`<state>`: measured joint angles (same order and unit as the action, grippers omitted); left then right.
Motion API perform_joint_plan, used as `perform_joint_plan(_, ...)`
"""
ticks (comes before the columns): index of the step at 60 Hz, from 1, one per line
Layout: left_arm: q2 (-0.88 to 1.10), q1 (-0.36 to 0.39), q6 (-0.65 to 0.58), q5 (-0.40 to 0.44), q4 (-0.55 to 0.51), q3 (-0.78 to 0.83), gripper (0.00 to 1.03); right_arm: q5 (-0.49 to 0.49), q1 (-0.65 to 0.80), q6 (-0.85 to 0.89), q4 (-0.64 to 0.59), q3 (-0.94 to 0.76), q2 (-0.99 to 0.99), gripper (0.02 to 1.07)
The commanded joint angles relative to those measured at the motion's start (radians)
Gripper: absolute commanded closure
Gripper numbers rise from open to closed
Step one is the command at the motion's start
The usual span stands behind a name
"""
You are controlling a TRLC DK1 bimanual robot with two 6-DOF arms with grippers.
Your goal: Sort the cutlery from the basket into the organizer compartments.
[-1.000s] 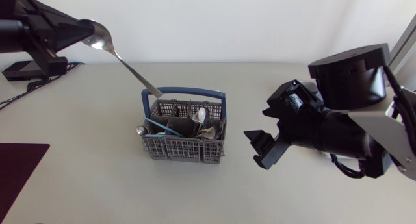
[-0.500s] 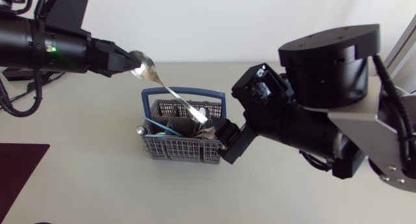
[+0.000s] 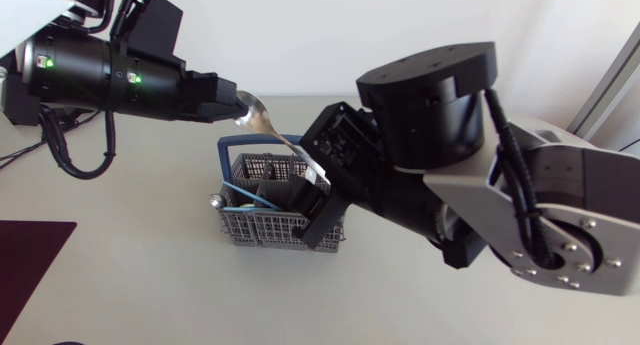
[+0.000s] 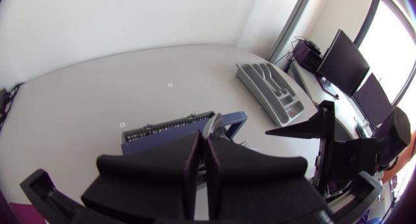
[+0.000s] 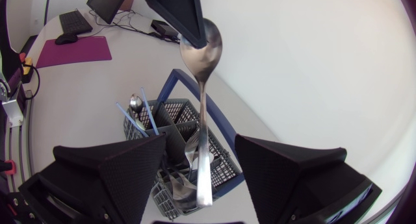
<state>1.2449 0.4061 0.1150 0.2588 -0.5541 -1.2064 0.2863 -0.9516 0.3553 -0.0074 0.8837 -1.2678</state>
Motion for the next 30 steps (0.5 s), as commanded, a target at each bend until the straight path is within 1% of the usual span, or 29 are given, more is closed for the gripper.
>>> perform_joint_plan(1, 0.018, 0.013, 0.041, -0.003, 0.017, -0.042, 1.00, 0.017, -0.015, 0.034, 0.029, 0.032, -0.041, 0.39)
perform_joint_plan(8, 0.024, 0.028, 0.043, -0.003, 0.017, -0.038, 1.00, 0.019, -0.016, 0.045, 0.041, 0.058, -0.077, 0.47)
perform_joint_plan(21, 0.025, 0.027, 0.041, 0.000, 0.019, -0.035, 1.00, 0.022, -0.015, 0.056, 0.060, 0.098, -0.133, 0.62)
perform_joint_plan(28, 0.027, 0.027, 0.040, 0.000, 0.019, -0.030, 1.00, 0.028, -0.009, 0.063, 0.061, 0.113, -0.150, 0.67)
perform_joint_plan(30, 0.027, 0.027, 0.038, 0.000, 0.019, -0.028, 1.00, 0.030, -0.009, 0.067, 0.061, 0.116, -0.156, 0.70)
